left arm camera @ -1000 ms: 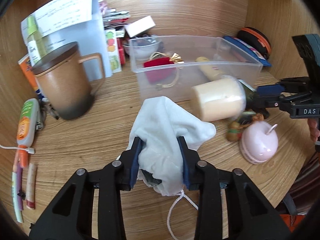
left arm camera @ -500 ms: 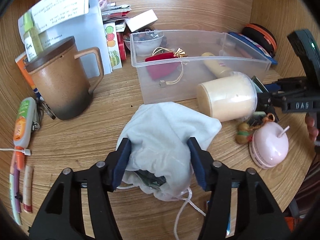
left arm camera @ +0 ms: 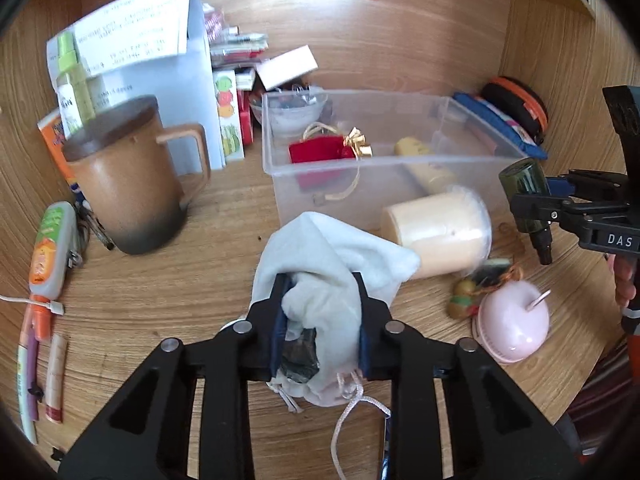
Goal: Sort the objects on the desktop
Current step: 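Lift the white bag and green bottle and carry both over the clear box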
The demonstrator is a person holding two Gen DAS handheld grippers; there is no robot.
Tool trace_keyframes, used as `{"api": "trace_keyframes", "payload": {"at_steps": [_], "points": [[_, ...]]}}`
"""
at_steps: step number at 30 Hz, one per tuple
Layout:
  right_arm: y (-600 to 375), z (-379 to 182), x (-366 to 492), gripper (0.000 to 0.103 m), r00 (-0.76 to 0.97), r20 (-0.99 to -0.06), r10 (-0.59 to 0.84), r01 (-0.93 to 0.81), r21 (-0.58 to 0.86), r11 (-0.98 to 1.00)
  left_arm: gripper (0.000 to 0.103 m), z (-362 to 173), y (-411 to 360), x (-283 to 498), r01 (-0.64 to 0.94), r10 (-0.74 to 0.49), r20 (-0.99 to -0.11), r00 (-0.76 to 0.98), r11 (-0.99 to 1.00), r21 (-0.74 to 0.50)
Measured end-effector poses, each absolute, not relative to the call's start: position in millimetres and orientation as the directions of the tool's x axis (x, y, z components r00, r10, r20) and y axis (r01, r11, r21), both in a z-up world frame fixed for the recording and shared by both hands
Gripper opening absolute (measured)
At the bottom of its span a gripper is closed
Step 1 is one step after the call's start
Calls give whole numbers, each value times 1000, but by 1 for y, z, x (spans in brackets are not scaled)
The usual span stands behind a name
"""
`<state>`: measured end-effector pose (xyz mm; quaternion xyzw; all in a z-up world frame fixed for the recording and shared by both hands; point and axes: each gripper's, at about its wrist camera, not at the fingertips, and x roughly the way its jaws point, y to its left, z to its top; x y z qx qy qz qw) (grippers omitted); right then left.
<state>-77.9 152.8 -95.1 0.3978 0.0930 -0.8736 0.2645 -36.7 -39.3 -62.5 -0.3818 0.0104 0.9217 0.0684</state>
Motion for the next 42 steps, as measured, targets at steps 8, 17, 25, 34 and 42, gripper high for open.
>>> {"api": "trace_keyframes", "payload": {"at_steps": [8, 17, 25, 34, 42], "points": [[156, -69, -66, 38, -586, -700, -408, 544, 34, -839, 20, -34, -38, -33, -123, 103, -663, -742, -992, -17], [158, -52, -59, 38, -609, -668, -429, 548, 38, -836, 18, -12, -24, -30, -128, 83, -619, -781, -991, 29], [159, -35, -60, 38, -632, -644, -431, 547, 24, -837, 18, 12, -18, -36, -138, 90, -581, -809, -990, 39], [164, -15, -69, 38, -659, -610, -440, 532, 37, -846, 18, 35, -16, -48, -155, 118, -548, -828, -988, 22], [160, -4, -82, 38, -665, -593, -453, 535, 44, -844, 18, 53, -19, -62, -145, 119, -520, -846, -989, 9]]}}
